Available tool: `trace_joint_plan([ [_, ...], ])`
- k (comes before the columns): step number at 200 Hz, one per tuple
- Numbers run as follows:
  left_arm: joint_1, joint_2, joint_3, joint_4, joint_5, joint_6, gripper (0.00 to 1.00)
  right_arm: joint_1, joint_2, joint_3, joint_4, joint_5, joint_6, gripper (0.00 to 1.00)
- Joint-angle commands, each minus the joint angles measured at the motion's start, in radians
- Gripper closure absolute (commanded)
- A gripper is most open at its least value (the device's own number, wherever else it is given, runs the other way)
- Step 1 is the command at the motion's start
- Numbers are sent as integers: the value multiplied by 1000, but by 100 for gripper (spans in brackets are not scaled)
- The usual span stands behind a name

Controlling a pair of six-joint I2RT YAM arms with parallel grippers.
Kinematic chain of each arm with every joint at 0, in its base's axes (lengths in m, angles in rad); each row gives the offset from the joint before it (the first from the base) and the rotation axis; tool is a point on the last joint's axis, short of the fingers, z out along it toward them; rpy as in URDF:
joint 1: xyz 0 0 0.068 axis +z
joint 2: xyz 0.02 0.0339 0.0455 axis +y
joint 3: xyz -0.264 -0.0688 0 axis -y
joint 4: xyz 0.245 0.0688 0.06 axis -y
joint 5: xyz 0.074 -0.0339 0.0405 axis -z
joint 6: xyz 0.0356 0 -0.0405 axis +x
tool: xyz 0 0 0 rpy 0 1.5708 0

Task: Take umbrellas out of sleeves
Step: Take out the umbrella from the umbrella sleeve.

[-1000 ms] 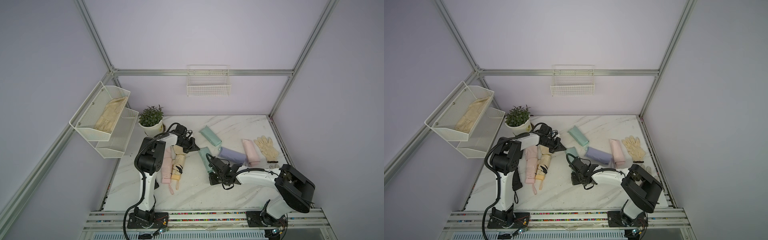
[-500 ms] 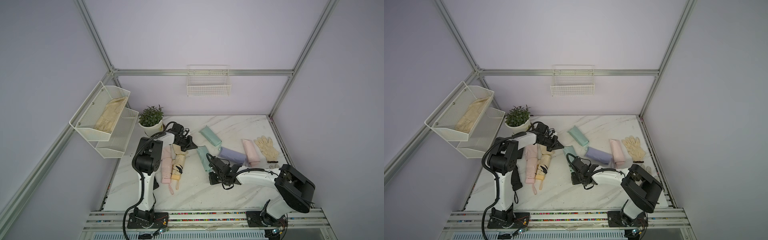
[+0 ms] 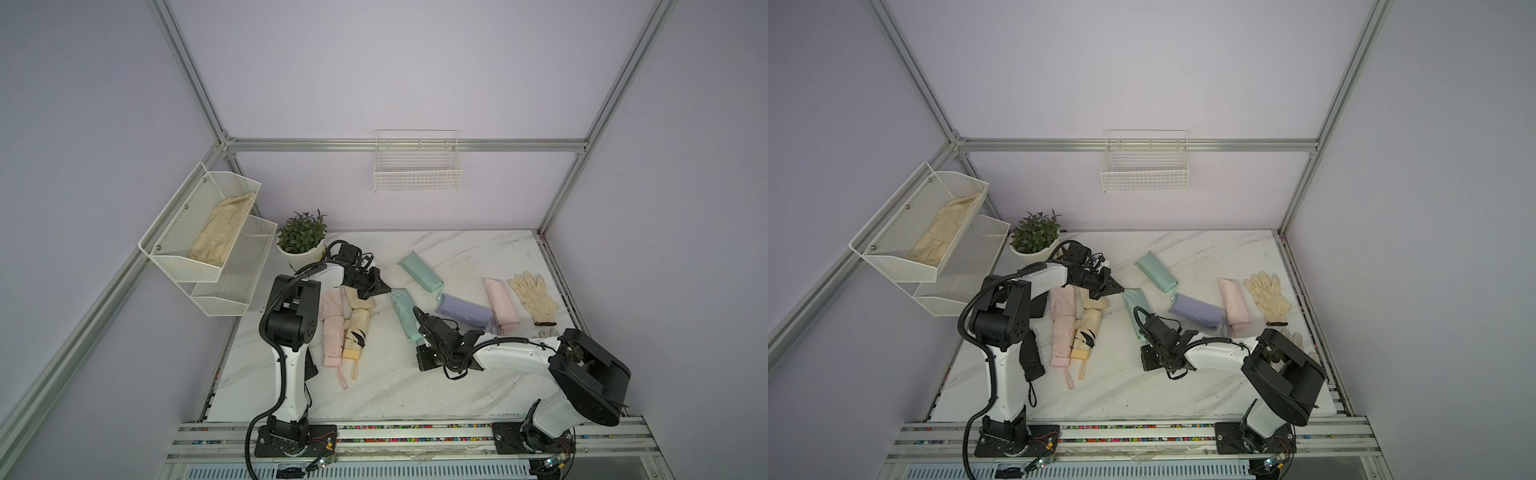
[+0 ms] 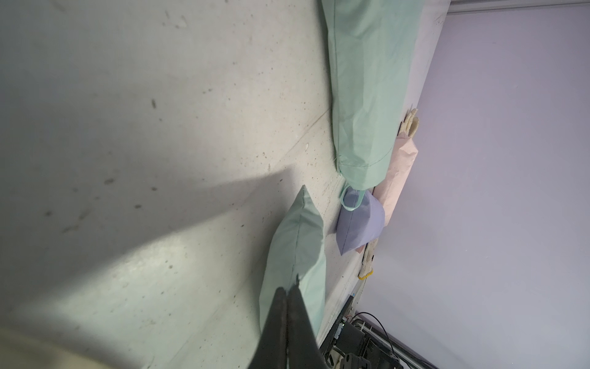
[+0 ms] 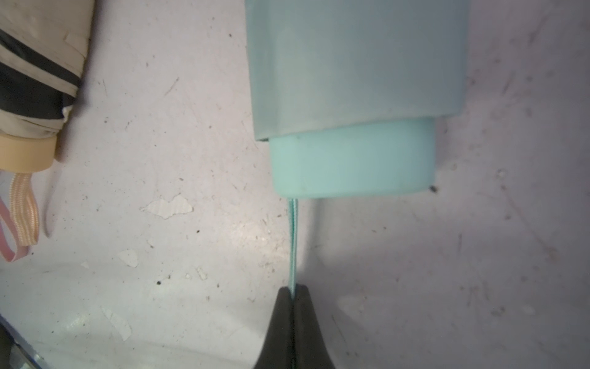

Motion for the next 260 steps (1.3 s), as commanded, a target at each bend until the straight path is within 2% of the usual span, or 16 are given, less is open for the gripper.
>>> trace_joint_plan([
  [1,25,-63,1,54,13,-6,100,1,-10,-27,-7,-45,-14,100],
  [86,32,-58,-6,77,26,-24,100,2,-18,-41,13,-73,-17,100],
  [137,51,-58,-42,180,73,-100,100,3,-26,-49,25,-93,-22,100],
  [260,66,-70,-59,226,90,-130,100,2,-37,-55,20,-95,-22,100],
])
